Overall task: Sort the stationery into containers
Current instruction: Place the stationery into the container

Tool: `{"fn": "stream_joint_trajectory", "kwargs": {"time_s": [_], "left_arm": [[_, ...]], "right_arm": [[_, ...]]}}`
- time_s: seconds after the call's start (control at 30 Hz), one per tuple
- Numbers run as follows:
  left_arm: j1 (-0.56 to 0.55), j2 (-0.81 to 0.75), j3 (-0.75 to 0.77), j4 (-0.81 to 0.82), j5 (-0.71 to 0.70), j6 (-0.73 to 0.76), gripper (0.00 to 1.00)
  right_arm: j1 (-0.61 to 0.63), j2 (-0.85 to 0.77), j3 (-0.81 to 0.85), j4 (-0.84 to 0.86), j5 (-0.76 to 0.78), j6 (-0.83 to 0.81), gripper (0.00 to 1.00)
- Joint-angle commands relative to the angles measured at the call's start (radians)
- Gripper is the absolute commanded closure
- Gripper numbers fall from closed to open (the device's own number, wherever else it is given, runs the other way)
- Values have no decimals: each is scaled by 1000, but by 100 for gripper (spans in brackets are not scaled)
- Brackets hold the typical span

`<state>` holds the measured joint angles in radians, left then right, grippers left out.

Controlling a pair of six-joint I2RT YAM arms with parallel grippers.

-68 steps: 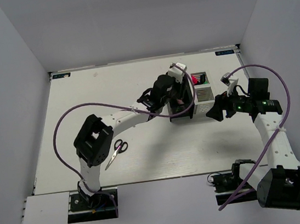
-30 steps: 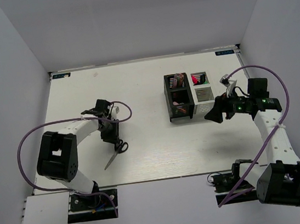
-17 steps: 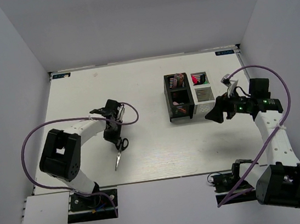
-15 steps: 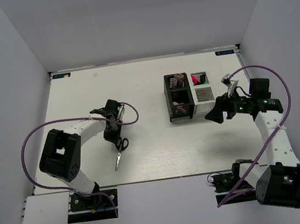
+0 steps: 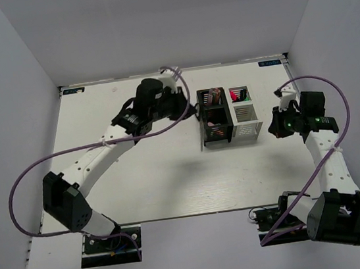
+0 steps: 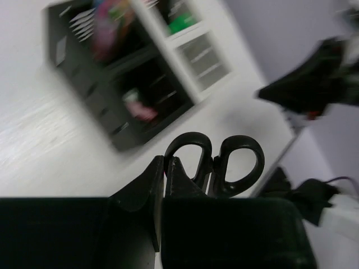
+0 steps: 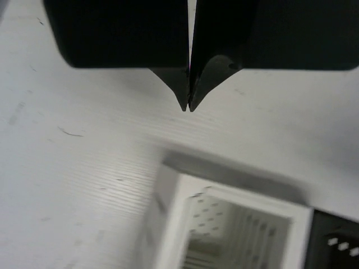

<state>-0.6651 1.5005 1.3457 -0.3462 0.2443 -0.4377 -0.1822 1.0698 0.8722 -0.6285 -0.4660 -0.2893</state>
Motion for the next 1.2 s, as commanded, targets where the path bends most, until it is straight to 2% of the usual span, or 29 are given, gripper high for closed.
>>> {"fn": "stream_joint_trajectory", "kwargs": {"time_s": [0.0,0.07,0.1,0.17,0.3,0.47,0.6,0.83,1.0,1.17], "left_arm": [[-44,84,107,177,89,-104,100],[-68,172,176,245,82,-128,100],[-74,193,222,256,72,-134,100],[-93,262,282,321,70,-150,100],[-119,407,375,415,21,-136,100],[-143,500,427,550,-72,-101,100],[-165,601,484,582,-105,-70,100],[-149,639,486,648,-125,-127,100],[-105,650,449,743,-85,-280,100],[-108,650,460,713,-137,-224,100]], "right_arm": [[-7,-21,-2,127,303,93,100],[-7,-18,7,148,378,143,100],[-7,-10,8,159,500,168,99],[-8,-5,5,173,559,188,98],[-11,7,1,181,564,190,97],[-13,6,-6,184,552,199,97],[-14,4,-12,185,523,197,97],[-19,1,-19,185,486,191,97],[-20,7,-21,179,475,184,97],[-22,9,-19,177,446,180,97]]}}
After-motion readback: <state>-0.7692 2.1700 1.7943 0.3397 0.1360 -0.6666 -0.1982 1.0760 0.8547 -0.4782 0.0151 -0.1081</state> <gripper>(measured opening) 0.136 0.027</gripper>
